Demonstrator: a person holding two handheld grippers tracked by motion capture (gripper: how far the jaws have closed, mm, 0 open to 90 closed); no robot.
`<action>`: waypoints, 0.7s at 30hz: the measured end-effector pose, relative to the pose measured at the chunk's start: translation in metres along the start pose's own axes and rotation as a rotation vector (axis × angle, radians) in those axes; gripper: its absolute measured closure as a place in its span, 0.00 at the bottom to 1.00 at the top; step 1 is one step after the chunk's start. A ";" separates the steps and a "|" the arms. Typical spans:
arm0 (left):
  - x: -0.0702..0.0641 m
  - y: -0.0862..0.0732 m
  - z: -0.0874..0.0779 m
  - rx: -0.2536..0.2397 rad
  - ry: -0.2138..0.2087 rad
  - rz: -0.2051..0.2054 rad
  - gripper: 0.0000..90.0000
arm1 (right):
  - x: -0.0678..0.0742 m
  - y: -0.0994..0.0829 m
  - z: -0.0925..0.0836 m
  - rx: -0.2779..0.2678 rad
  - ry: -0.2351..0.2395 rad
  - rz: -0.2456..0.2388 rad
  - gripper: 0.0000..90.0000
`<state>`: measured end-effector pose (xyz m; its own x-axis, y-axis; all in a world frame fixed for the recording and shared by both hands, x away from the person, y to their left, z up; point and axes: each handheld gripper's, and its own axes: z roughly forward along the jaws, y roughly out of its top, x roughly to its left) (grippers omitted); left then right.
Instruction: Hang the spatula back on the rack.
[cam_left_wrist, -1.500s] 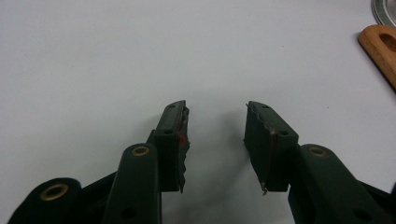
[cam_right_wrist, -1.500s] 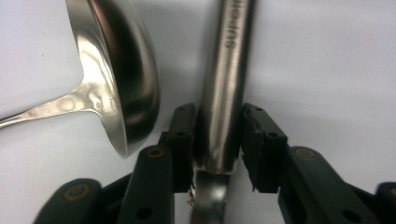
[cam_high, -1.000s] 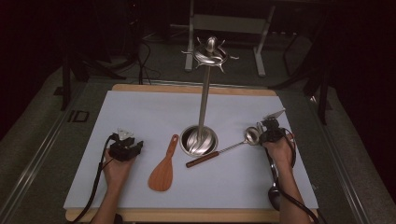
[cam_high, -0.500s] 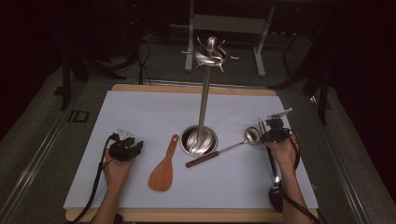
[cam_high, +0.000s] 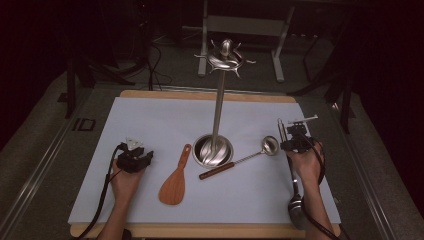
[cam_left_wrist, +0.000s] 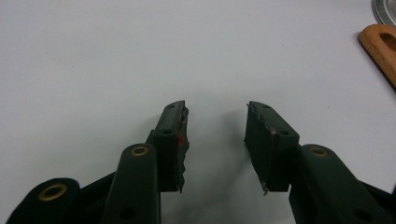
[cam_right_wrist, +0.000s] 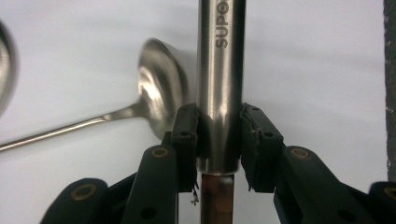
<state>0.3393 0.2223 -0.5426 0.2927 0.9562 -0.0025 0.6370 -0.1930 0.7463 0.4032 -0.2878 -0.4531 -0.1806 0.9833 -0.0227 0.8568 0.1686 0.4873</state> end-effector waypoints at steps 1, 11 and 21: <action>0.000 0.000 0.000 0.000 0.000 0.000 0.66 | 0.002 -0.001 -0.005 -0.019 0.004 -0.012 0.77; 0.000 0.000 0.000 0.000 0.000 0.000 0.65 | 0.018 0.000 -0.036 -0.132 0.060 -0.069 0.77; 0.000 0.000 0.000 0.000 0.001 -0.001 0.65 | 0.037 0.001 -0.055 -0.248 0.137 -0.157 0.77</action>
<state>0.3393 0.2225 -0.5425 0.2916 0.9565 -0.0030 0.6375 -0.1920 0.7461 0.3715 -0.2554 -0.4055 -0.3787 0.9255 -0.0047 0.6728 0.2788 0.6852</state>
